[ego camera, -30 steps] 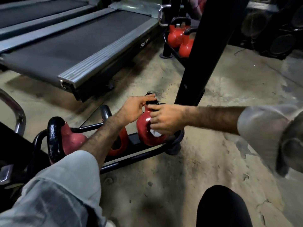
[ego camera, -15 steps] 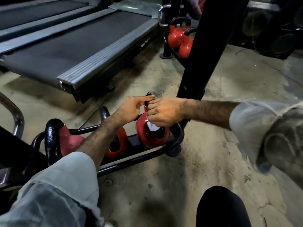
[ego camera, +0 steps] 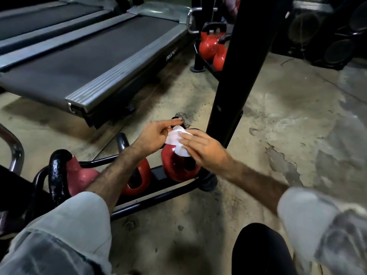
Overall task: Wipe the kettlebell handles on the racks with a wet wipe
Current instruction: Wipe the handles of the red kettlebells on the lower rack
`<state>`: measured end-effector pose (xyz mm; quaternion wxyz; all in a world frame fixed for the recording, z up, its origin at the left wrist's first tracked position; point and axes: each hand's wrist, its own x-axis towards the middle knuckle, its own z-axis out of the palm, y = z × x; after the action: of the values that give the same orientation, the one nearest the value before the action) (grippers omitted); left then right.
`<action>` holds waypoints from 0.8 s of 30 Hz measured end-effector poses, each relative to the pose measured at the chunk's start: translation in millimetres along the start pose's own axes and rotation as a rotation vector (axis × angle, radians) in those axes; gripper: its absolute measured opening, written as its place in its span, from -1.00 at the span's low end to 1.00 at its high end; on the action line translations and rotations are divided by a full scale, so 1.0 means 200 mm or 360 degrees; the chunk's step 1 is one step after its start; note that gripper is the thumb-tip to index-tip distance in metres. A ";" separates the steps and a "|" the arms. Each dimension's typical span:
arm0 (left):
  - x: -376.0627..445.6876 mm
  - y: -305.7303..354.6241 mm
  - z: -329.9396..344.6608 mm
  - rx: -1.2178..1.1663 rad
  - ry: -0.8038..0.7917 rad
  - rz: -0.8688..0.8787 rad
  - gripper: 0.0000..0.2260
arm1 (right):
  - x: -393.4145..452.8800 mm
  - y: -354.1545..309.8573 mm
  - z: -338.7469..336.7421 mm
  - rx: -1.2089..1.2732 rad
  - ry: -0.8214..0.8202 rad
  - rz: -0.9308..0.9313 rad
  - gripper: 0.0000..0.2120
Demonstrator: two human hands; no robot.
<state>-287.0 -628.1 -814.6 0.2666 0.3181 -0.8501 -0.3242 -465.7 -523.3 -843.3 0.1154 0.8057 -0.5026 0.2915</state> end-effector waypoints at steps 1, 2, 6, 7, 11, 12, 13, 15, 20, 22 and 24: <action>0.00 0.00 0.00 -0.0017 0.0003 -0.0016 -0.61 | -0.05 -0.06 0.03 0.0149 0.0159 0.0251 -0.76; 0.00 0.00 0.01 -0.0037 0.0007 -0.0034 -0.62 | -0.09 -0.12 0.03 0.0330 0.0287 0.0556 -0.77; 0.00 0.01 0.02 -0.0213 0.0014 -0.0088 -0.69 | -0.01 -0.26 0.01 0.0712 0.0314 0.1546 -0.78; -0.01 0.01 0.03 -0.0260 0.0019 -0.0100 -0.69 | 0.05 -0.24 0.02 0.0809 0.0253 0.1686 -0.77; -0.02 0.03 0.05 -0.0291 0.0067 -0.0138 -0.67 | 0.29 -0.06 0.07 0.2210 0.0286 0.2399 -0.77; -0.03 0.04 0.06 -0.0241 0.0083 -0.0125 -0.67 | 0.32 -0.03 0.08 0.2376 0.0230 0.2436 -0.76; -0.04 0.04 0.07 -0.0178 0.0100 -0.0102 -0.67 | 0.32 -0.01 0.09 0.2424 0.0165 0.2427 -0.77; -0.05 0.06 0.09 -0.0077 0.0157 -0.0048 -0.67 | 0.30 0.01 0.09 0.2411 0.0059 0.2366 -0.78; -0.14 0.06 0.14 0.0164 0.0135 0.0243 -0.69 | 0.15 0.05 0.06 0.2392 0.0121 0.2295 -0.85; -0.16 0.05 0.16 0.0200 0.0127 0.0333 -0.68 | 0.21 0.07 0.08 0.2392 0.0130 0.2314 -0.92; -0.16 0.04 0.18 0.0206 0.0153 0.0352 -0.67 | 0.32 0.11 0.14 0.2460 0.0121 0.2432 -0.90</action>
<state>-292.7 -587.9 -840.4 0.3201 0.2541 -0.8854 -0.2216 -453.6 -594.1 -830.5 -0.6192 0.1255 -0.5478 0.5484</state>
